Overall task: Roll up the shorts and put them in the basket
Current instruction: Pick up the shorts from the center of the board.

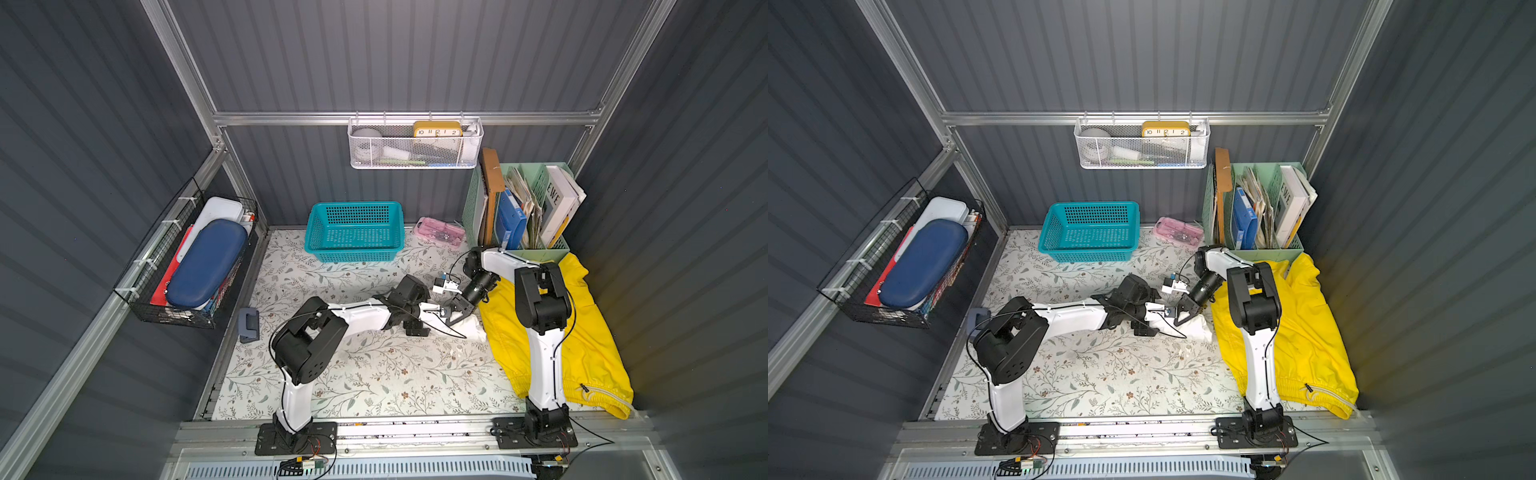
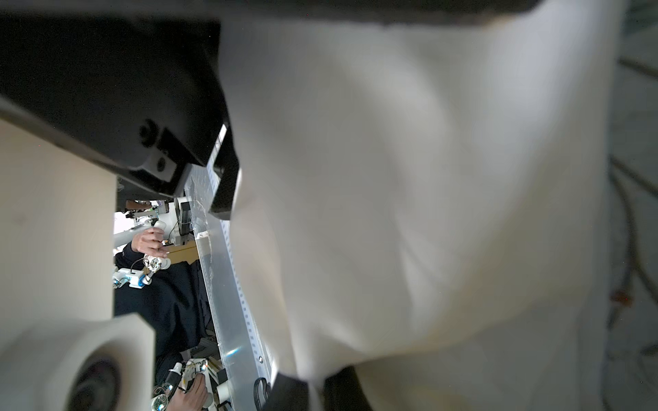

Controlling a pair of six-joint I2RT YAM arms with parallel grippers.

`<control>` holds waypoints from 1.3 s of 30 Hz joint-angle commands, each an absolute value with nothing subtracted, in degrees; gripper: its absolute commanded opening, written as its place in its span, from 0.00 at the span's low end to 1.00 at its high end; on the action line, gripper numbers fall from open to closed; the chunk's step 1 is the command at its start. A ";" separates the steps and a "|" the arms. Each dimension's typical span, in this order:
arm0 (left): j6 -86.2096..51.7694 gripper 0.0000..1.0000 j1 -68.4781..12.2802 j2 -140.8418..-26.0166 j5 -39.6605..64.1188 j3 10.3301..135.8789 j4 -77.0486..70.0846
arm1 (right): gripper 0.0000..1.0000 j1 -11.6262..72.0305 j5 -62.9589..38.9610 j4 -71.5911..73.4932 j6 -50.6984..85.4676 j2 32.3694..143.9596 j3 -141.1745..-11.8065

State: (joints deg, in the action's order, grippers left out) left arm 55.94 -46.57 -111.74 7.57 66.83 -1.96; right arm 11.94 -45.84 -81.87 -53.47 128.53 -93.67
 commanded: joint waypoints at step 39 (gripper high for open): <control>52.34 0.00 -43.03 -112.26 6.88 74.84 6.36 | 0.19 4.22 -44.00 -36.88 -26.62 99.90 -72.67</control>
State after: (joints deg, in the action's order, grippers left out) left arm 53.32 -44.53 -115.11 8.16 74.74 2.24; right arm 6.55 -44.62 -45.30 -31.59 102.30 -74.08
